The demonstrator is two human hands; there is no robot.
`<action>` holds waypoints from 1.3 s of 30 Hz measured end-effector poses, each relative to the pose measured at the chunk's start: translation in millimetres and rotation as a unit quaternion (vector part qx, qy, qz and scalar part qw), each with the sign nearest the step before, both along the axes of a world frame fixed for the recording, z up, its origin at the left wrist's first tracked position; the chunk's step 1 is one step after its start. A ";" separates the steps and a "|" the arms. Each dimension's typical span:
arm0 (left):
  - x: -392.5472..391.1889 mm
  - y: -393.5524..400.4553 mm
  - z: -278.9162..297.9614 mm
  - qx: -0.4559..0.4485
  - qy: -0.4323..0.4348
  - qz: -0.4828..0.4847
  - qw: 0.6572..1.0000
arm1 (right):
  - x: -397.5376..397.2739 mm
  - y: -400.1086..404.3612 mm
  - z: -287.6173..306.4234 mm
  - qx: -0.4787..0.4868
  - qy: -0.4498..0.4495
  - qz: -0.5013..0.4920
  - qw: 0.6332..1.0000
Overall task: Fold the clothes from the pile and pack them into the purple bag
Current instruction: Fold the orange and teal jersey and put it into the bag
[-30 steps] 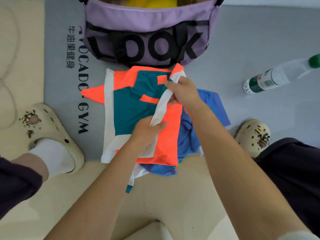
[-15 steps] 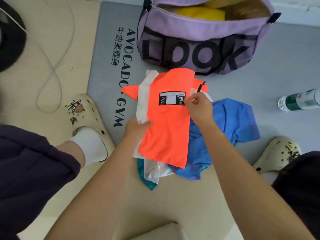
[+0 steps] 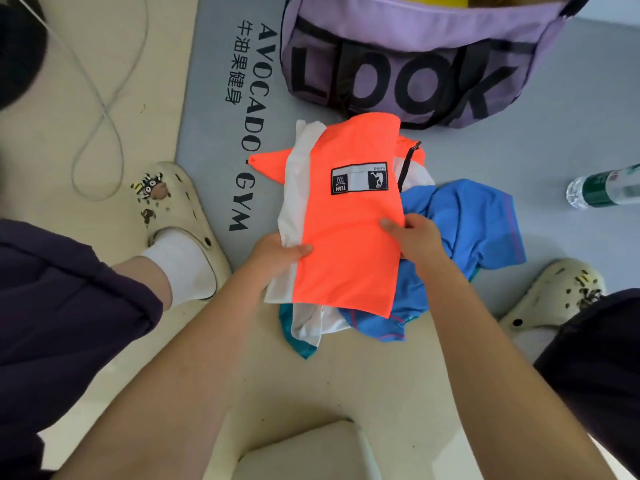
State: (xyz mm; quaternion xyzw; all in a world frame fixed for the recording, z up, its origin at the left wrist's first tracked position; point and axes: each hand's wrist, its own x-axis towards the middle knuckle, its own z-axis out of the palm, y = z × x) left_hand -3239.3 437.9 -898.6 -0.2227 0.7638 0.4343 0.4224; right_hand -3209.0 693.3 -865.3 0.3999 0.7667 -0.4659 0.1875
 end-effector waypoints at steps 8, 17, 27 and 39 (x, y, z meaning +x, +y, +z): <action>-14.2 4.2 11.5 -0.025 -0.038 -0.038 0.998 | 21.1 13.7 -4.5 0.092 -0.008 0.085 0.992; -76.0 42.3 3.2 -0.045 0.169 0.058 0.983 | -62.8 13.6 -8.6 0.123 0.054 0.124 0.983; -96.1 38.3 -11.6 -0.092 0.245 0.040 0.964 | -63.8 36.5 -16.1 0.189 0.037 0.126 0.973; 16.5 24.9 7.1 -0.177 0.138 0.023 0.974 | 24.0 -16.9 -2.1 0.154 0.002 0.039 0.987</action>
